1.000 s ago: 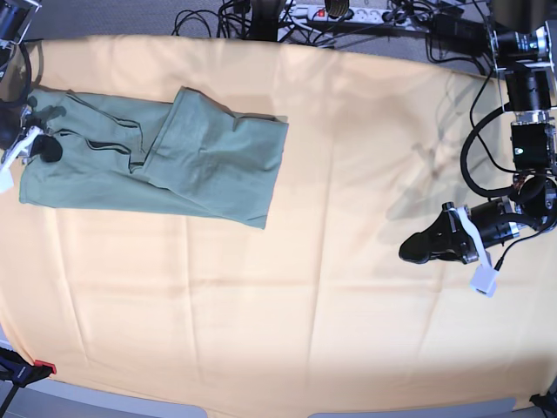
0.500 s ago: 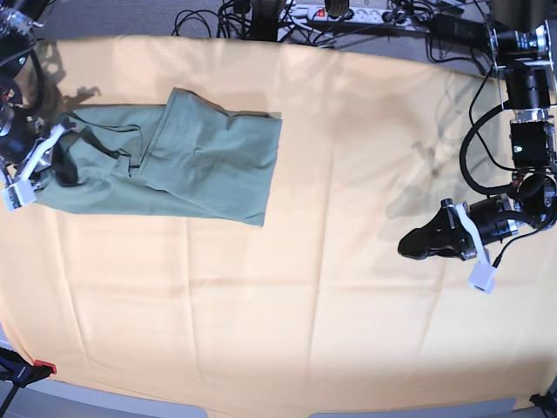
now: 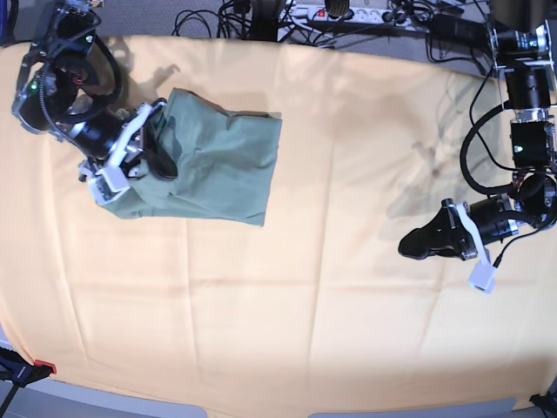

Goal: Fold the T-shirt properly
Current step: 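Grasp the folded end of the shirt with the right gripper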

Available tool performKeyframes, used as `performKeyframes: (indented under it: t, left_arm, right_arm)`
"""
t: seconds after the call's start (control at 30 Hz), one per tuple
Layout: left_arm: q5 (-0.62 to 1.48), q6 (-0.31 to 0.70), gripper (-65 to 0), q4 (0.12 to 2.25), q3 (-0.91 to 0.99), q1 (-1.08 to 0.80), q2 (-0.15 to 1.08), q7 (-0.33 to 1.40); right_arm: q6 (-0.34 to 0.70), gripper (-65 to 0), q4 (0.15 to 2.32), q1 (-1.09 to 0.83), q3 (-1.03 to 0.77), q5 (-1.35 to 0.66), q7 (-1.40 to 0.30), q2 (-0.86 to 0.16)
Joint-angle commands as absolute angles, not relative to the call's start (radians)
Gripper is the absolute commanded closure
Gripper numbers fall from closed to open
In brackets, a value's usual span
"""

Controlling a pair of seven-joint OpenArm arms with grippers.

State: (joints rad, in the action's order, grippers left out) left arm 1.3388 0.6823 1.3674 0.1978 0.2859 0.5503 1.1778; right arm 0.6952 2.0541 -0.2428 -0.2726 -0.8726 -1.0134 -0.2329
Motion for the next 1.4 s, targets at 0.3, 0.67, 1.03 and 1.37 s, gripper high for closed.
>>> performKeyframes:
  t: [0.3,0.67,1.03,1.37]
  left_arm:
    - [1.366,0.688,0.0,1.383,0.206,0.31,0.567,1.16]
    - [1.367,0.688,0.0,1.383,0.206,0.31,0.567,1.159]
    - [1.343,0.688,0.0,1.383,0.206,0.31,0.566,1.159]
    - [1.269,0.688,0.0,1.383,0.206,0.31,0.565,1.159]
  right_arm:
    - [0.698,0.0,2.071,-0.141,-0.063,-0.81,-0.961,-0.244]
    - [0.698,0.0,2.059,-0.078,0.11,-0.627,-0.889,-0.244]
    - [0.698,-44.1,2.059,-0.072,0.205,-0.623,-0.863,-0.244]
    - [0.698,-44.0,2.092,-0.071,0.194,-0.649,-0.885,-0.247]
